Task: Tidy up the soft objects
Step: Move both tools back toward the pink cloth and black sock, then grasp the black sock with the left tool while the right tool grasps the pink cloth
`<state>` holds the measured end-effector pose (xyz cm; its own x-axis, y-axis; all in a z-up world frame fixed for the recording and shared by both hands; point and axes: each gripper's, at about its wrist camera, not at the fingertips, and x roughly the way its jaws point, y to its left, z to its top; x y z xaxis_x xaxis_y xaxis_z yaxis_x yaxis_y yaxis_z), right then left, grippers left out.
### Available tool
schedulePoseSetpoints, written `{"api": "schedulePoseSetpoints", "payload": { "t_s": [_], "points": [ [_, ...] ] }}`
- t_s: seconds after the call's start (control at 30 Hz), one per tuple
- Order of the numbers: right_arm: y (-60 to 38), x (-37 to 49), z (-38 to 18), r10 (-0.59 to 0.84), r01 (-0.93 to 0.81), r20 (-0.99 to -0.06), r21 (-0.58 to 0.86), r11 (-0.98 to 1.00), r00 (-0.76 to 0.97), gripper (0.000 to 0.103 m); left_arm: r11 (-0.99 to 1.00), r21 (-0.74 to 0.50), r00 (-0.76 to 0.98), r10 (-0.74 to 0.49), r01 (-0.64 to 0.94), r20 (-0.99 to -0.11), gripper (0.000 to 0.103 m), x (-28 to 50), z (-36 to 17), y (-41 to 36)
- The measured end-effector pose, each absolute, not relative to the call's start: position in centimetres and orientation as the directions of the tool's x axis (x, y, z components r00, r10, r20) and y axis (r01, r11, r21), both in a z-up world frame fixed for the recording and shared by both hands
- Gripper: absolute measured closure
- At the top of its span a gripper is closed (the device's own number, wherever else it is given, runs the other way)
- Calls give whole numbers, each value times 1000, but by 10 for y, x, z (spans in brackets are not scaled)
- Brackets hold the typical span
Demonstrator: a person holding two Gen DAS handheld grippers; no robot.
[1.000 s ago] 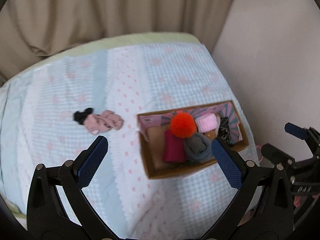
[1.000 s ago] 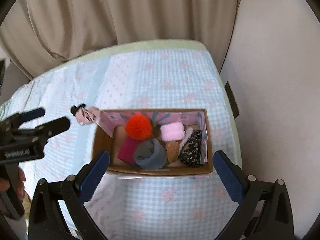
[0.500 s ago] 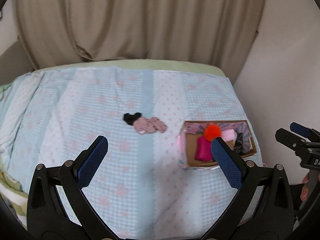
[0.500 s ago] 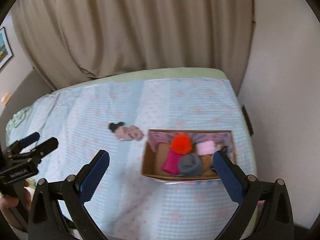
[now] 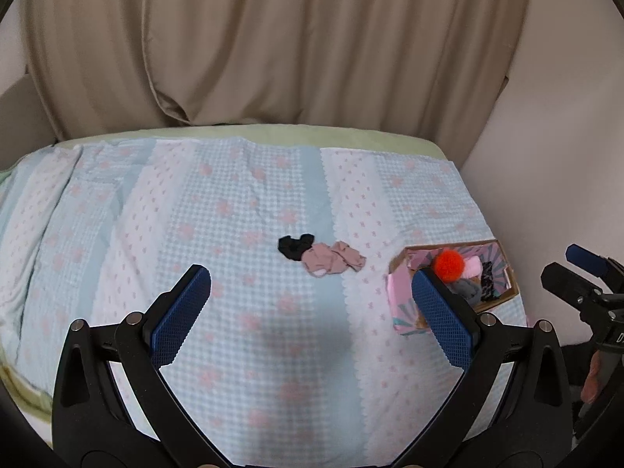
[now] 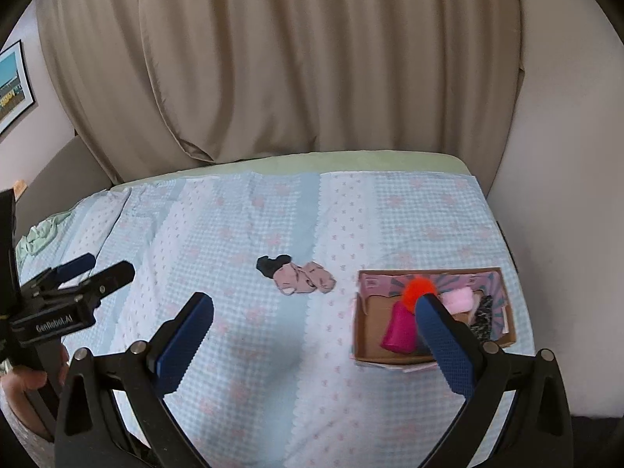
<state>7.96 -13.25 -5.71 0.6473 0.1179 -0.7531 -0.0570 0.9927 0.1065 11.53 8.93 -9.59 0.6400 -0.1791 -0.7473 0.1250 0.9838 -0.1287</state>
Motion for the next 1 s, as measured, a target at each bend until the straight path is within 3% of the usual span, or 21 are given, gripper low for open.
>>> {"api": "schedulePoseSetpoints", "payload": {
  "t_s": [0.23, 0.63, 1.0],
  "points": [
    [-85, 109, -89, 123, -12, -771, 149, 989, 625, 0, 973, -113, 596, -213, 201, -774, 0, 167, -128, 124],
    [-52, 199, -186, 92, -44, -838, 81, 996, 537, 0, 946, -126, 482, -263, 298, -835, 0, 276, -238, 127],
    [-48, 282, -300, 67, -93, -916, 32, 995, 395, 0, 940, -231, 275, -298, 252, -914, 1, 369, -353, 97]
  ]
}}
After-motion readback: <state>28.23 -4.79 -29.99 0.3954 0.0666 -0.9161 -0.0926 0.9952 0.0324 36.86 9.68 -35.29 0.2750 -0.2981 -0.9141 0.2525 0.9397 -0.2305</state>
